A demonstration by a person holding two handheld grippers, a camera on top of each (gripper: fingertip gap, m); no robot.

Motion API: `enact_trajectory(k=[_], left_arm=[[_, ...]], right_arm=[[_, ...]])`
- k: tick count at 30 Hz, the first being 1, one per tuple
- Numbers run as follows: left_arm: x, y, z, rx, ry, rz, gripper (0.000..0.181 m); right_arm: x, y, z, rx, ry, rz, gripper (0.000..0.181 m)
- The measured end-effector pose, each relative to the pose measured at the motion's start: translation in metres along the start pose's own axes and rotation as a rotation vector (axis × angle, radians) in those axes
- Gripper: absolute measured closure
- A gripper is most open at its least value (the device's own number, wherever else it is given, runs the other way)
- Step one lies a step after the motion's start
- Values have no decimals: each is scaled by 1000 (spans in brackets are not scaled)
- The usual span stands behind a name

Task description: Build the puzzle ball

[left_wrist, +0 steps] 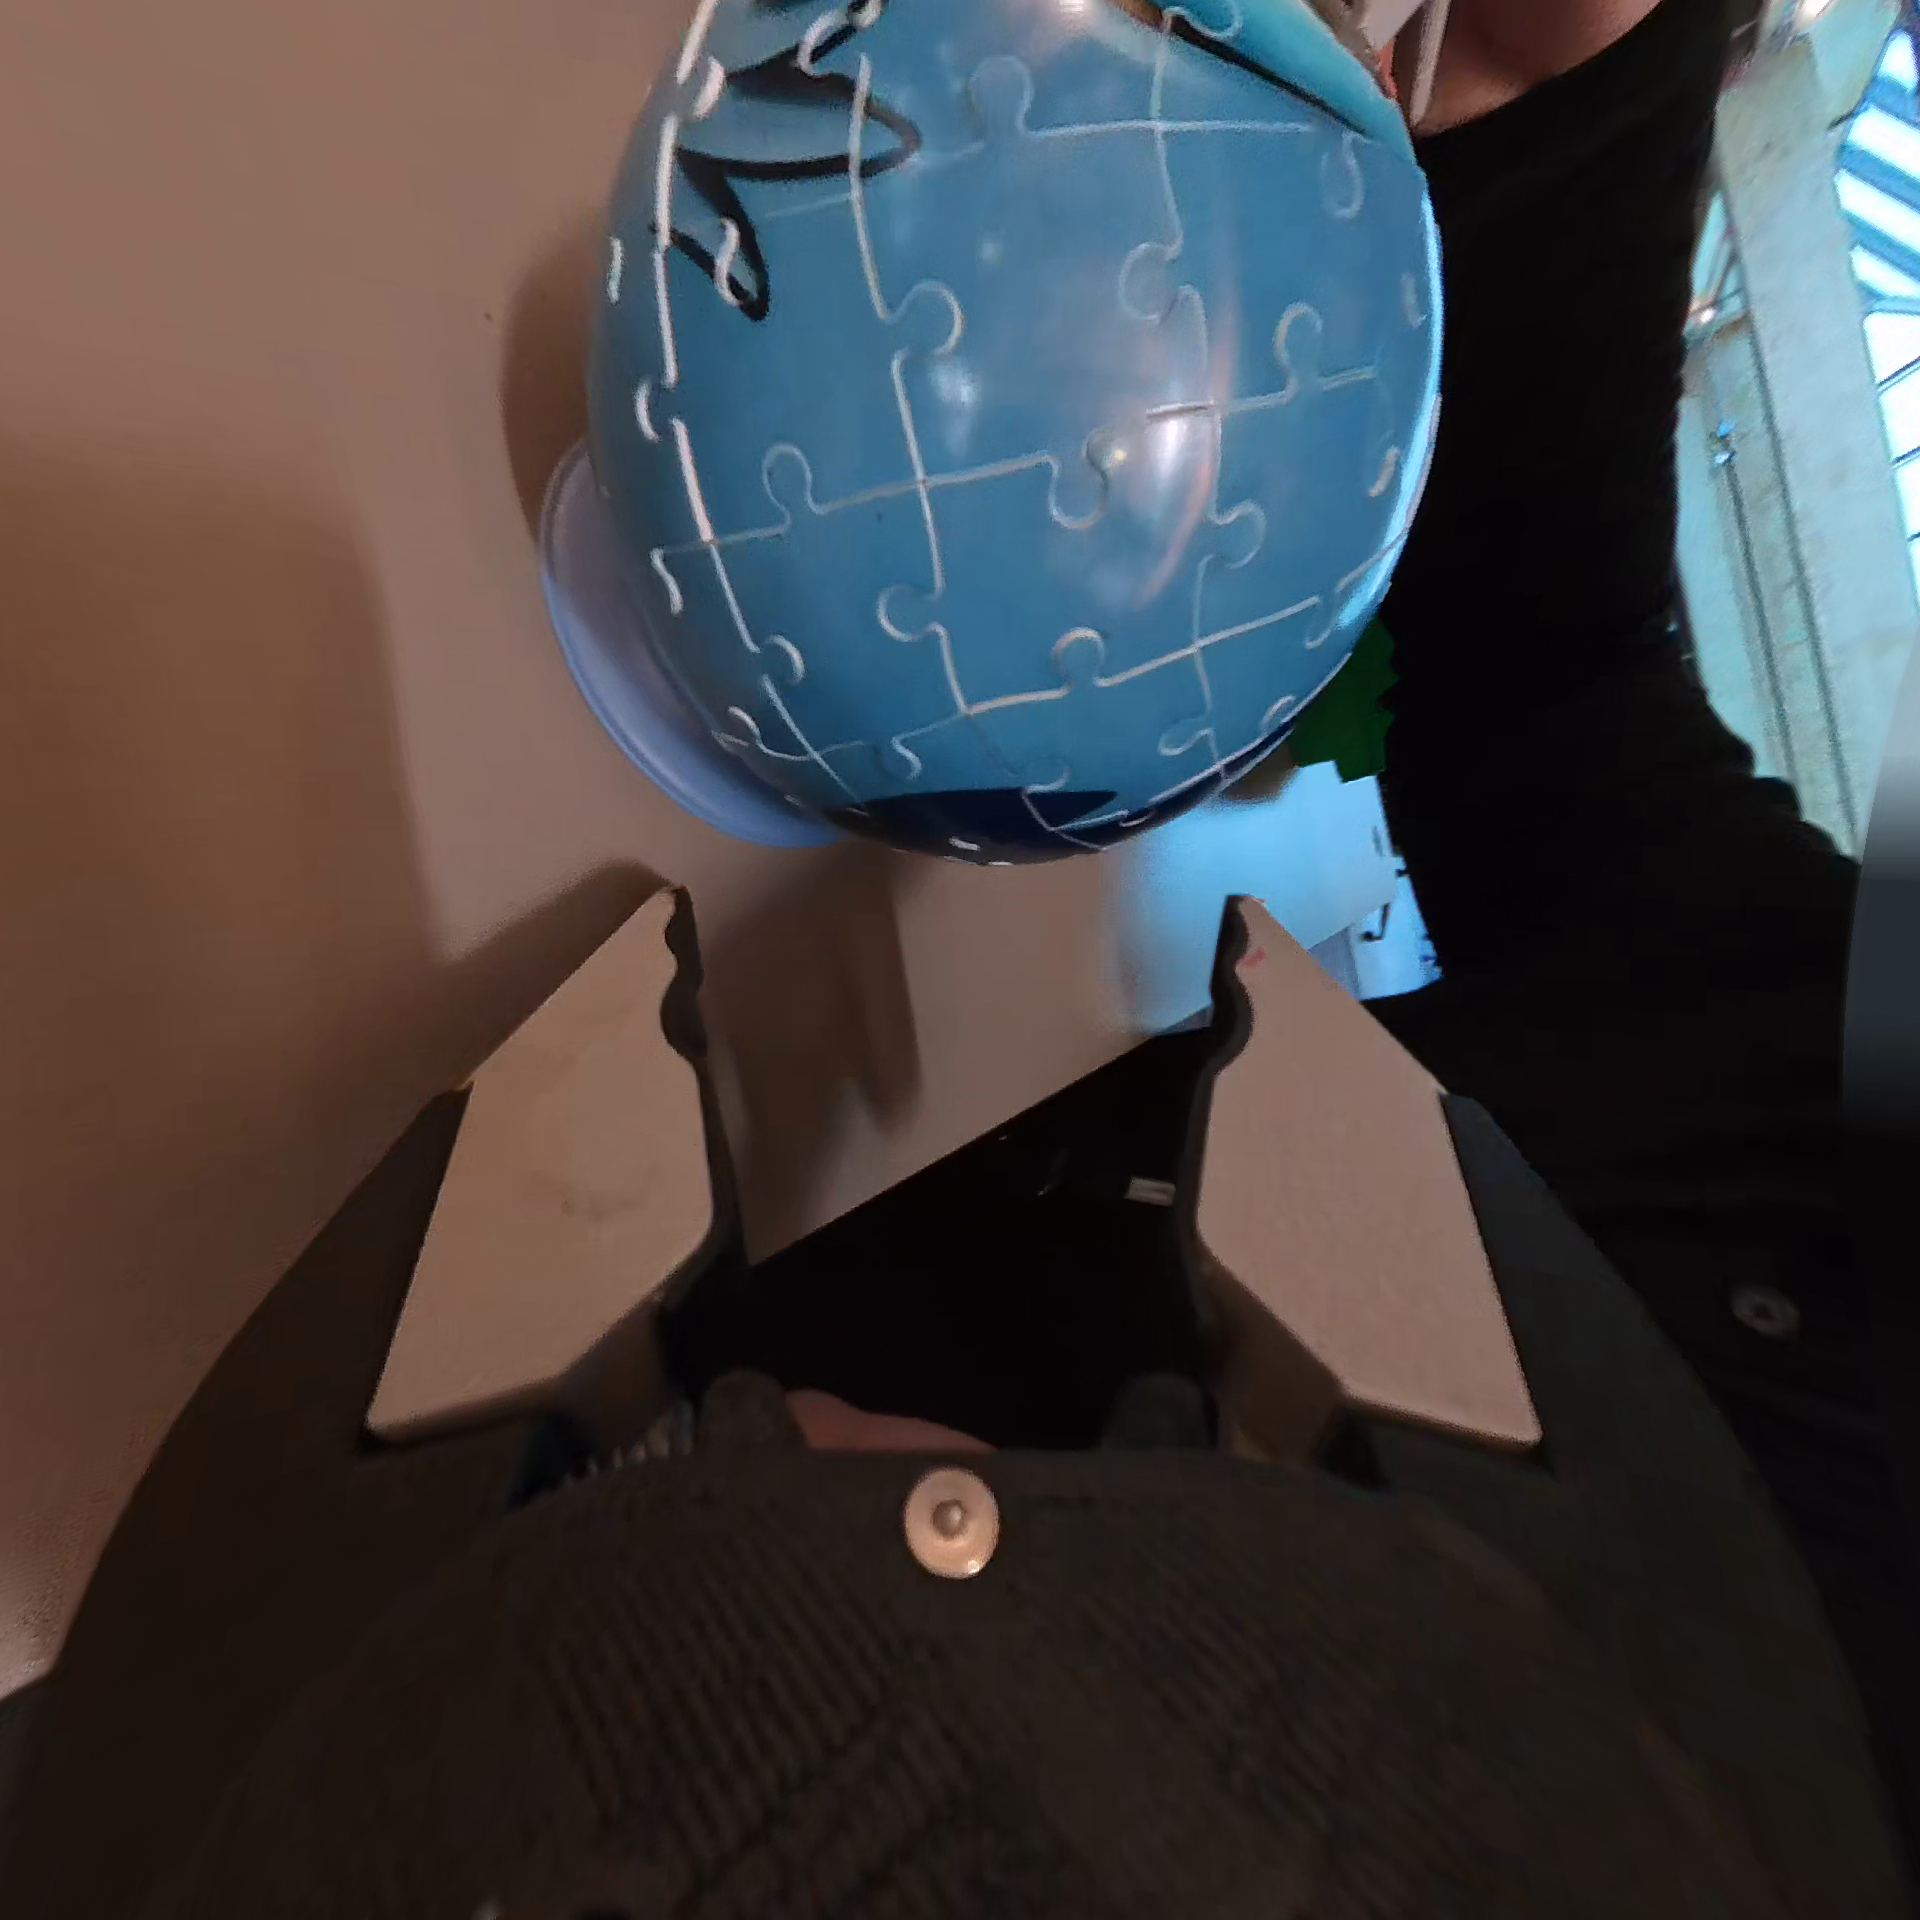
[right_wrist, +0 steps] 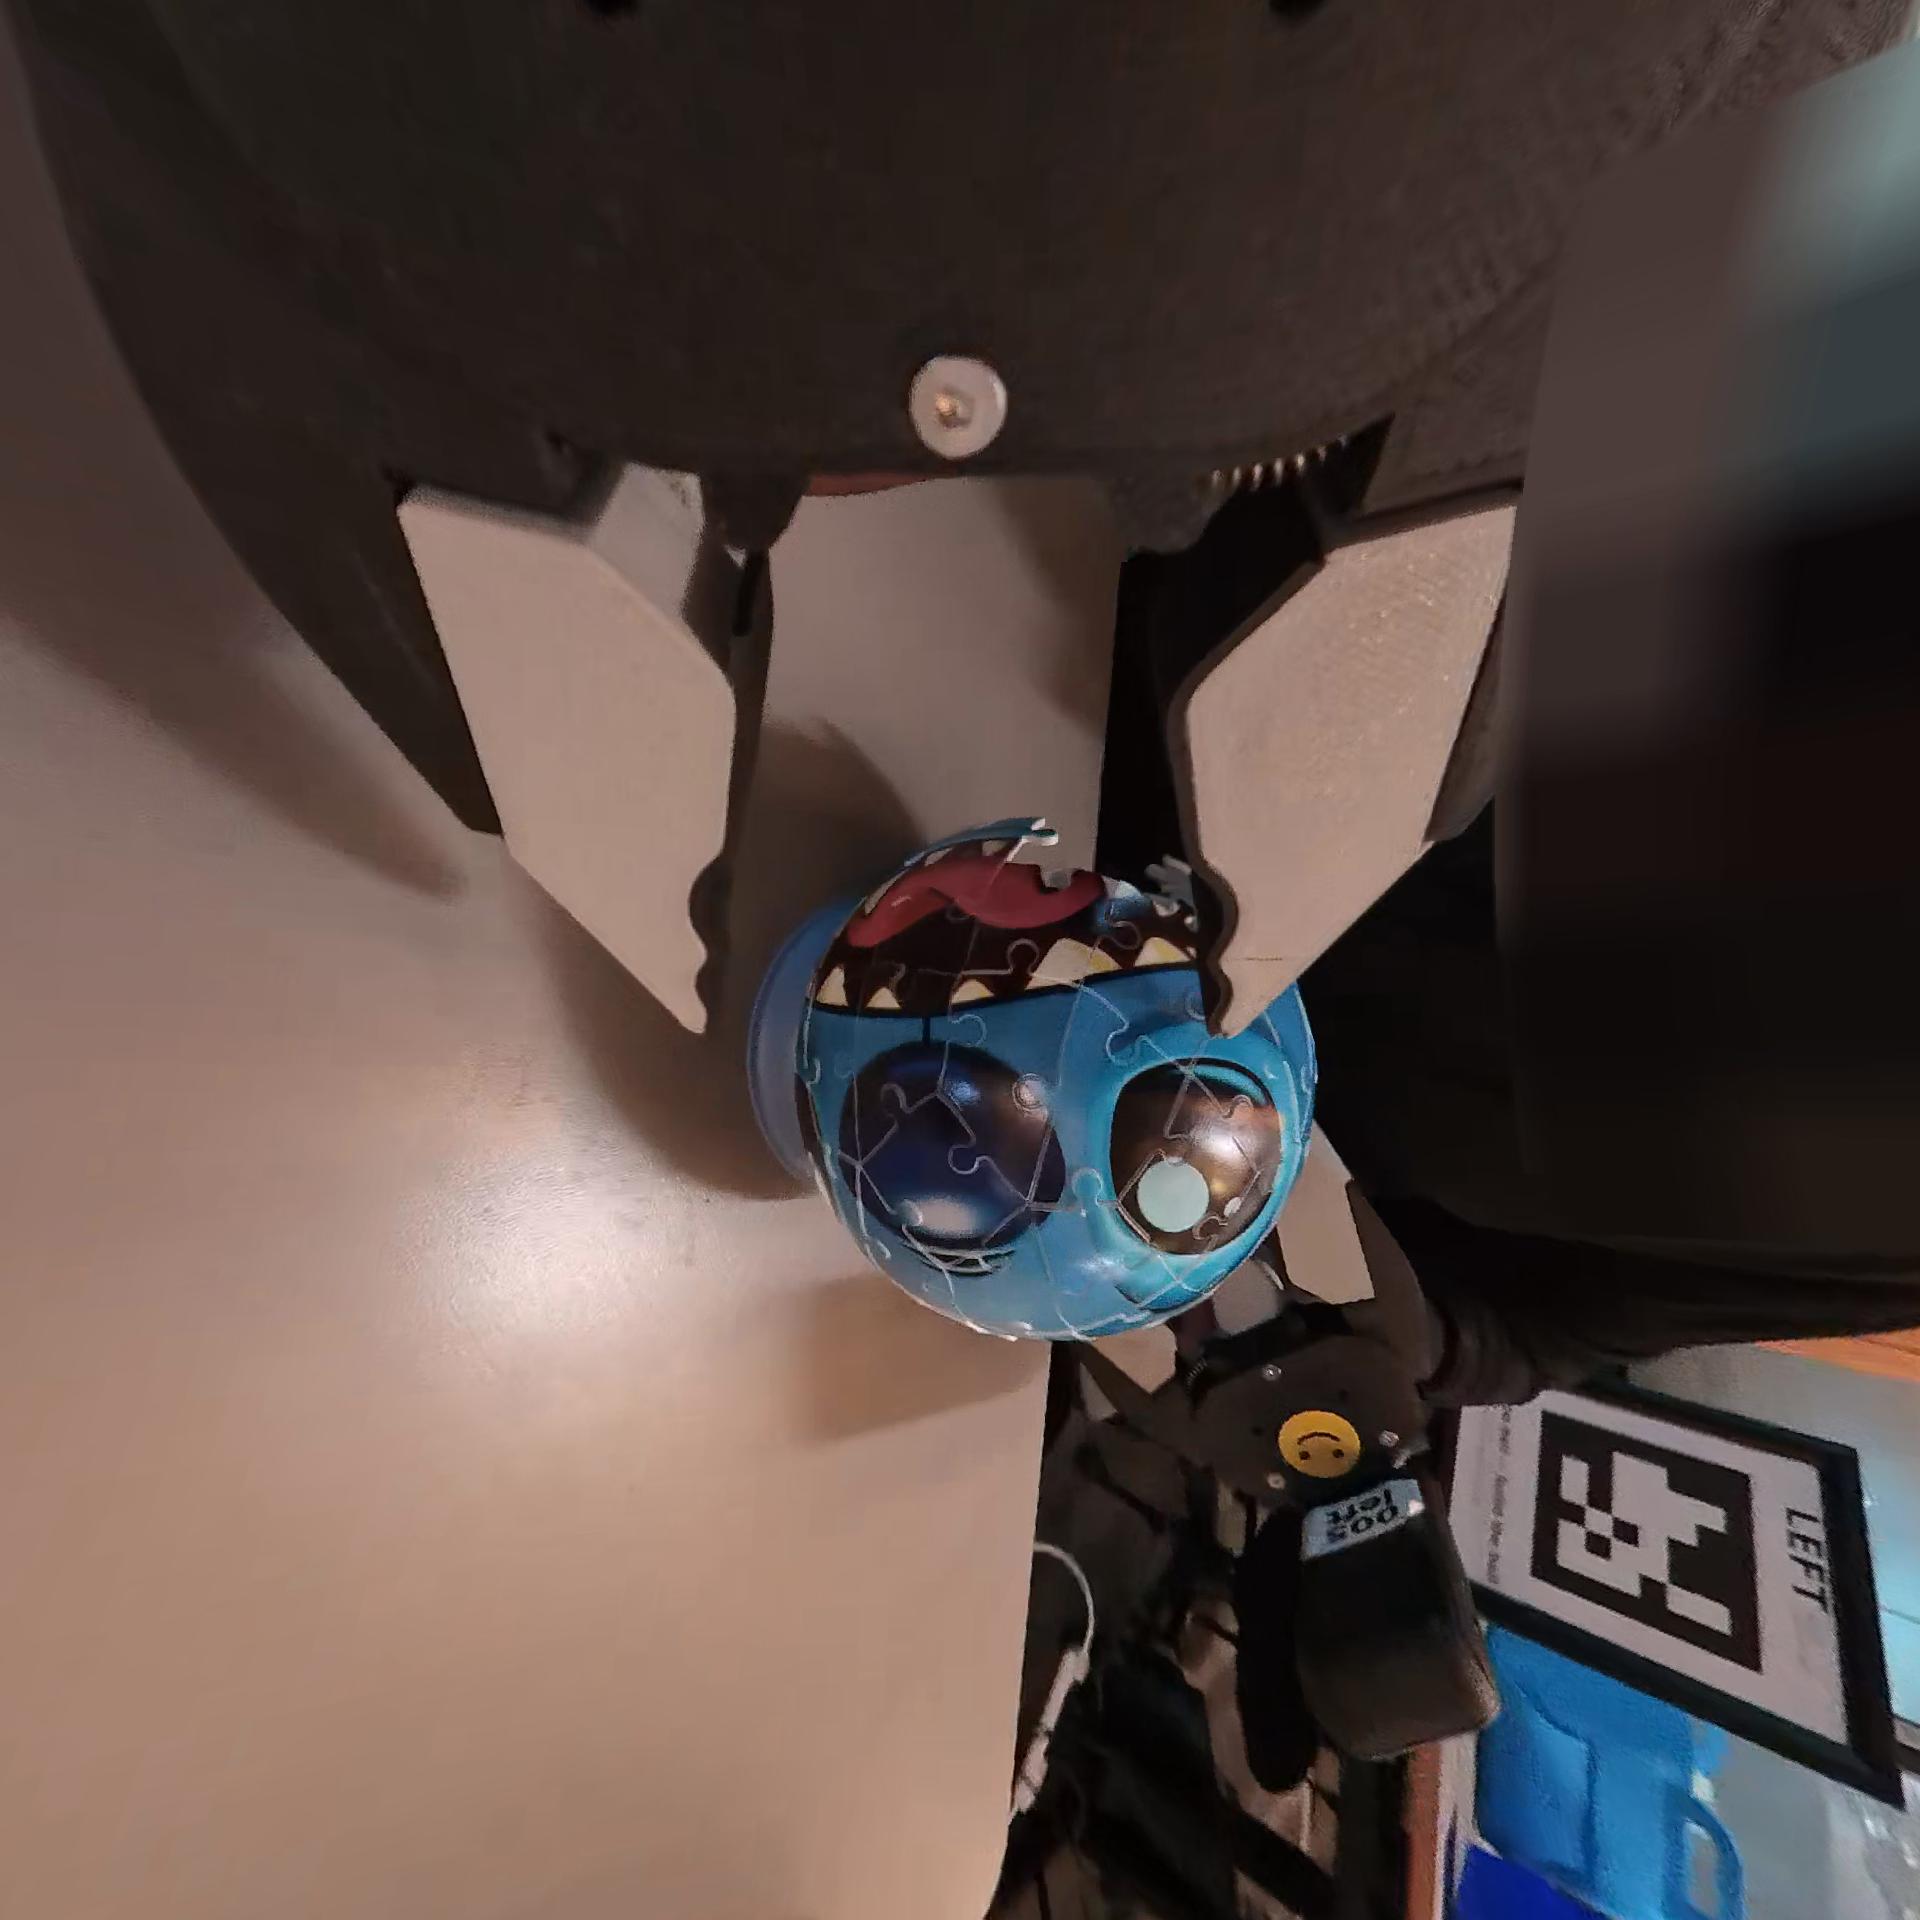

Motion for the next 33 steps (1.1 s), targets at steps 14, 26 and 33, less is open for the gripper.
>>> enact_trajectory(k=[14,26,33], left_arm=[[25,-4,3,-82,-92,148,91],[52,4,12,-71,-103,78,86],[63,8,15,-88,-70,27,85]], right_arm=[[6,12,-16,77,90,-17,94],[-2,12,-17,134,45,-53,92],[-12,12,-17,112,-5,-59,90]])
Point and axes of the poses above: each gripper's, where its closed fingertips meet, z back along the fingers, x out of its top, y = z × x across the jaws, the point moved 1 cm from there along z, back along the fingers, and after that the axes turned 5 degrees about -z, right-handed, at the moved point
